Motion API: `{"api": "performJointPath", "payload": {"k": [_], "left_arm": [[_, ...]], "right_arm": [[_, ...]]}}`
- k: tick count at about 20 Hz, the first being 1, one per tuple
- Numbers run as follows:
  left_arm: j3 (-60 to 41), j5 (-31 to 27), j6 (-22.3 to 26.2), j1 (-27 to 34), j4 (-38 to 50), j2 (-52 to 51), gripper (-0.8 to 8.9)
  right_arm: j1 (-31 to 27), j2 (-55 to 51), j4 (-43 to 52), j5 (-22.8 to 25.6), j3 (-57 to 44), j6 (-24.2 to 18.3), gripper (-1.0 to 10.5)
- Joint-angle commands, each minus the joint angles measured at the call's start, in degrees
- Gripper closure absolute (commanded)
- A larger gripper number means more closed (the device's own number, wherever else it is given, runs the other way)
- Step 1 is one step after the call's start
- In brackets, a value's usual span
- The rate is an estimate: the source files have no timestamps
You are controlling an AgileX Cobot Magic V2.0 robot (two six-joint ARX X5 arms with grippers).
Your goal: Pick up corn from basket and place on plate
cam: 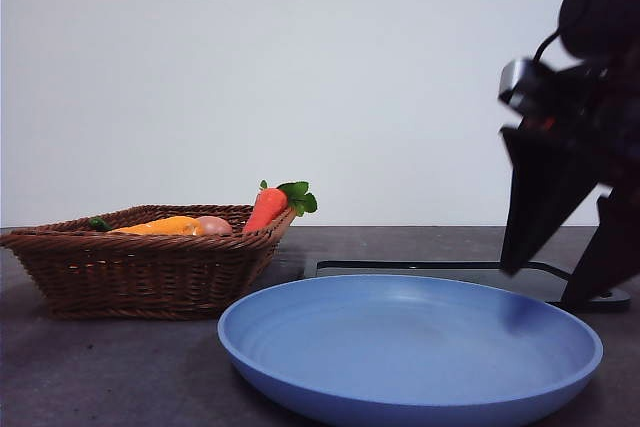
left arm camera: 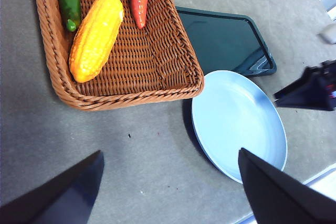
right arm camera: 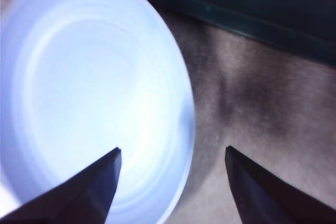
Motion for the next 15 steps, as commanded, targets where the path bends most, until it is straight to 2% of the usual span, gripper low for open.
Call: {"api": "performJointPath", "payload": {"k": [1, 4, 8, 15], "left_arm": [[0.81, 0.44, 0.87, -0.09, 0.42, 0.26, 3.97], [0.81, 0.44, 0.90, -0.11, 0.42, 0.26, 3.97], [0.81, 0.44, 1.09, -0.09, 0.98, 0.35, 3.98], [0.96, 0.31, 1.49, -0.79, 6.03, 6.49, 4.00]], "right_arm": [[1.44, 3.43, 1.38, 1.16, 1.01, 0.20, 6.7], [2.03, 5.95, 2.43, 2.27, 1.01, 0.22, 7.6], [2.10, 7.15, 3.78, 2.03, 1.01, 0.20, 9.5], [1.97, 3.48, 1.36, 1.51, 1.25, 0.39, 9.4]]}}
